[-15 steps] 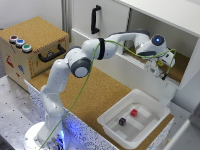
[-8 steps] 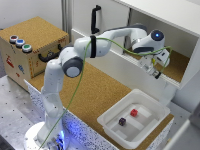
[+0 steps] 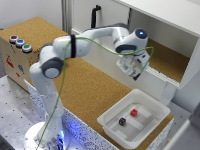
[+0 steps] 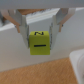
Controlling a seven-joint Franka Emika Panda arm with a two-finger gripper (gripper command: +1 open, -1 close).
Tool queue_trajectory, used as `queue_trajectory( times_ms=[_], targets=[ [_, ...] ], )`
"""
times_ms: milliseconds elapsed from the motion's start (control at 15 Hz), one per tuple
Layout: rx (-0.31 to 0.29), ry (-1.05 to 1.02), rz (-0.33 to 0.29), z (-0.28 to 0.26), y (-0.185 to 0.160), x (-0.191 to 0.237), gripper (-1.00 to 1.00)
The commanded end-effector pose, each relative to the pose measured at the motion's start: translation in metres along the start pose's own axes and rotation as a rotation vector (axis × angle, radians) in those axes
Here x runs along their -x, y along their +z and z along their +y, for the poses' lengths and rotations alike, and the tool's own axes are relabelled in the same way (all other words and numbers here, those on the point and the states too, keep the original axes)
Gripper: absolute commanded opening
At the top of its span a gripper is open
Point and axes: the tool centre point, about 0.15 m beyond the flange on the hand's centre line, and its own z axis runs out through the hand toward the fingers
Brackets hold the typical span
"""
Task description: Put the yellow block on the table
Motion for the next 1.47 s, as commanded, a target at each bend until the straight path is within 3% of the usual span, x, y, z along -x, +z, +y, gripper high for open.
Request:
queue_trajectory(
  times_ms=[0, 133, 333, 600, 800, 1067, 1200, 1400],
  targets=[
    [0.049, -0.086, 0.088, -0.037, 0.042, 0.076, -1.00],
    [0.003, -0.117, 0.080, -0.048, 0.050, 0.087, -1.00],
    [0.006, -0.181, 0.044, -0.075, 0.072, 0.100, -1.00],
    [0.094, -0.186, 0.012, -0.107, 0.115, 0.106, -1.00],
    [0.176, -0.069, -0.033, -0.109, 0.169, 0.078, -1.00],
    [0.200, -0.066, -0.010, -0.115, 0.212, 0.054, -1.00],
    [0.184, -0.095, -0.018, -0.118, 0.230, 0.057, -1.00],
    [0.219, -0.093, -0.023, -0.106, 0.259, 0.047, -1.00]
  ],
)
